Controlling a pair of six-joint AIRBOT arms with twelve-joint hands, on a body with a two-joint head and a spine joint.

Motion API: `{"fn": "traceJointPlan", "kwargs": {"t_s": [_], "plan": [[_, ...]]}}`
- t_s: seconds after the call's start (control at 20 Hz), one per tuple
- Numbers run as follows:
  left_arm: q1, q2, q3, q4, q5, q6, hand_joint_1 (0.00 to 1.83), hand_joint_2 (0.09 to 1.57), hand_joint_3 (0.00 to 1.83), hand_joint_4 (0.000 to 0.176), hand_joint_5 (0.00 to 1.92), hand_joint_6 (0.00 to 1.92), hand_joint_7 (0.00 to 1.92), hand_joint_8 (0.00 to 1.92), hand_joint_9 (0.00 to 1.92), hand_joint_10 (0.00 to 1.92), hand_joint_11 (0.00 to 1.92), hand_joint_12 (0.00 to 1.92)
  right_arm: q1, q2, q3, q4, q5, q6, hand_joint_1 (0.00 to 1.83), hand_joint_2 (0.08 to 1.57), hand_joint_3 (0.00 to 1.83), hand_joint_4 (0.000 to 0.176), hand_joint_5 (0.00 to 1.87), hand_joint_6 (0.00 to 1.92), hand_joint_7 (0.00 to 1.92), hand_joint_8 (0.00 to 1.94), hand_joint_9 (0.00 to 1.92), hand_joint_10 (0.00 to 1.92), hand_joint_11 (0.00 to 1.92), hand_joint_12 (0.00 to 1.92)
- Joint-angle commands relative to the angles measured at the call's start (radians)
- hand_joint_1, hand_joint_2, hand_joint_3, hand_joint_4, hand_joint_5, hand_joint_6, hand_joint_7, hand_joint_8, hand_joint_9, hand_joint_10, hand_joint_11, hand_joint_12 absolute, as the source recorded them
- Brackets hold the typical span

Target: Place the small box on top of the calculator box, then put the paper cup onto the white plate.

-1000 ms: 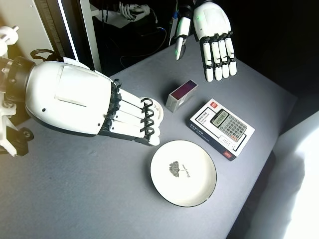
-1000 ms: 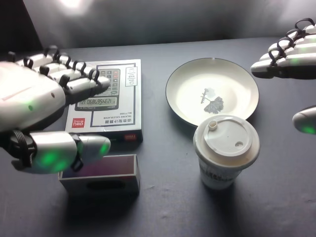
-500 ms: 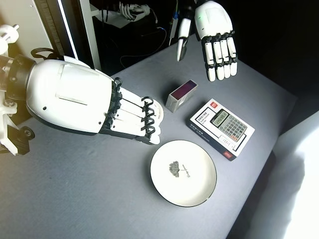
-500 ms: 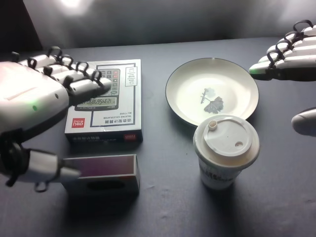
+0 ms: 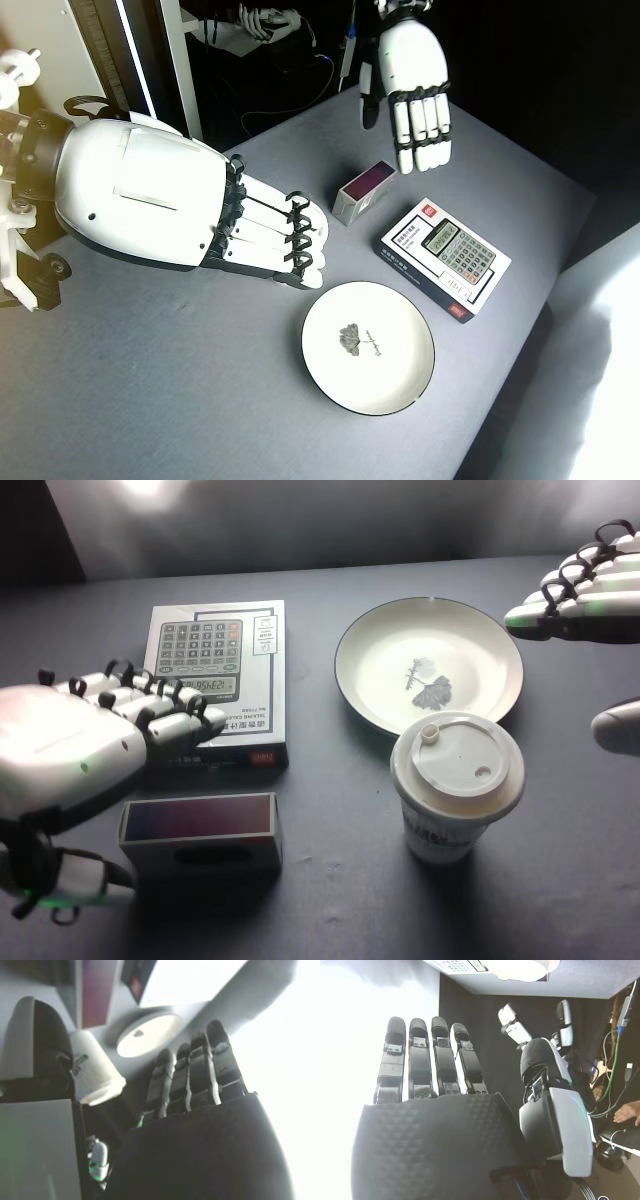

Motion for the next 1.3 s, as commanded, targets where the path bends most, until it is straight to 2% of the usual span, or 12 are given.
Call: {"fn": "traceJointPlan", "kwargs": {"t_s": [0.0, 0.25, 0.45, 0.5, 0.65, 0.7, 0.75, 0.8, 0.95, 1.05, 1.1, 1.25], "plan": [[0.003, -0.002, -0.001, 0.038, -0.116, -0.022, 1.14, 1.01, 0.01, 0.0, 0.09, 0.0, 0.06, 0.0, 0.07, 0.0, 0.0, 0.17, 0.011, 0.013, 0.001, 0.031, 0.046, 0.005, 0.0, 1.33, 0.0, 0.0, 0.13, 0.0, 0.15, 0.0, 0.12, 0.0, 0.0, 0.31], [0.065, -0.075, -0.003, 0.037, -0.222, -0.067, 1.1, 1.02, 0.0, 0.0, 0.14, 0.0, 0.1, 0.0, 0.1, 0.0, 0.0, 0.23, 0.011, 0.013, 0.001, 0.031, 0.046, 0.005, 0.0, 1.33, 0.0, 0.0, 0.13, 0.0, 0.15, 0.0, 0.12, 0.0, 0.0, 0.3], [0.105, -0.126, 0.002, 0.022, -0.274, -0.069, 1.13, 1.02, 0.0, 0.0, 0.21, 0.0, 0.21, 0.0, 0.2, 0.0, 0.0, 0.39, 0.011, 0.013, 0.001, 0.03, 0.046, 0.005, 0.0, 1.33, 0.0, 0.0, 0.12, 0.0, 0.14, 0.0, 0.1, 0.0, 0.0, 0.25], [0.115, -0.137, 0.006, 0.021, -0.28, -0.069, 1.15, 1.04, 0.01, 0.0, 0.18, 0.0, 0.17, 0.0, 0.16, 0.0, 0.0, 0.31, 0.011, 0.013, 0.001, 0.03, 0.046, 0.005, 0.0, 1.33, 0.0, 0.0, 0.14, 0.0, 0.15, 0.0, 0.11, 0.0, 0.0, 0.27], [0.126, -0.16, 0.028, 0.022, -0.288, -0.069, 1.15, 1.07, 0.01, 0.0, 0.21, 0.0, 0.21, 0.0, 0.2, 0.0, 0.0, 0.31, 0.011, 0.013, 0.001, 0.03, 0.046, 0.005, 0.0, 1.33, 0.0, 0.0, 0.15, 0.0, 0.17, 0.0, 0.13, 0.01, 0.0, 0.34], [0.126, -0.167, 0.039, 0.025, -0.289, -0.069, 1.14, 1.07, 0.0, 0.0, 0.22, 0.0, 0.23, 0.0, 0.22, 0.0, 0.0, 0.34, 0.011, 0.013, 0.001, 0.03, 0.046, 0.005, 0.0, 1.33, 0.0, 0.0, 0.13, 0.0, 0.15, 0.0, 0.12, 0.0, 0.0, 0.31], [0.125, -0.178, 0.053, 0.029, -0.291, -0.069, 1.15, 1.08, 0.01, 0.0, 0.24, 0.01, 0.24, 0.0, 0.22, 0.0, 0.0, 0.35, 0.011, 0.013, 0.001, 0.03, 0.047, 0.005, 0.0, 1.33, 0.0, 0.0, 0.16, 0.01, 0.18, 0.01, 0.14, 0.01, 0.0, 0.37], [0.123, -0.185, 0.066, 0.032, -0.291, -0.069, 1.16, 1.06, 0.0, 0.0, 0.27, 0.01, 0.28, 0.0, 0.26, 0.0, 0.0, 0.45, 0.011, 0.013, 0.001, 0.03, 0.047, 0.005, 0.0, 1.33, 0.0, 0.0, 0.17, 0.01, 0.19, 0.01, 0.16, 0.01, 0.0, 0.41], [0.118, -0.209, 0.094, 0.032, -0.291, -0.069, 1.17, 1.1, 0.0, 0.0, 0.28, 0.0, 0.3, 0.0, 0.3, 0.01, 0.0, 0.52, 0.011, 0.013, 0.001, 0.03, 0.047, 0.005, 0.0, 1.33, 0.0, 0.0, 0.14, 0.0, 0.17, 0.0, 0.14, 0.0, 0.0, 0.35], [0.119, -0.22, 0.101, 0.027, -0.291, -0.069, 1.15, 1.11, 0.0, 0.0, 0.28, 0.0, 0.29, 0.0, 0.28, 0.0, 0.0, 0.48, 0.011, 0.013, 0.001, 0.03, 0.047, 0.005, 0.0, 1.34, 0.0, 0.0, 0.16, 0.0, 0.19, 0.0, 0.16, 0.01, 0.0, 0.43], [0.12, -0.225, 0.102, 0.026, -0.291, -0.068, 1.2, 1.09, 0.0, 0.0, 0.35, 0.0, 0.39, 0.0, 0.36, 0.0, 0.0, 0.64, 0.011, 0.013, 0.001, 0.03, 0.047, 0.005, 0.0, 1.33, 0.0, 0.0, 0.16, 0.0, 0.18, 0.0, 0.16, 0.0, 0.0, 0.4], [0.128, -0.238, 0.104, 0.026, -0.291, -0.063, 1.19, 1.11, 0.01, 0.0, 0.36, 0.0, 0.39, 0.0, 0.36, 0.0, 0.0, 0.66, 0.011, 0.013, 0.001, 0.03, 0.047, 0.005, 0.0, 1.33, 0.0, 0.0, 0.16, 0.0, 0.18, 0.0, 0.16, 0.0, 0.0, 0.39]]}}
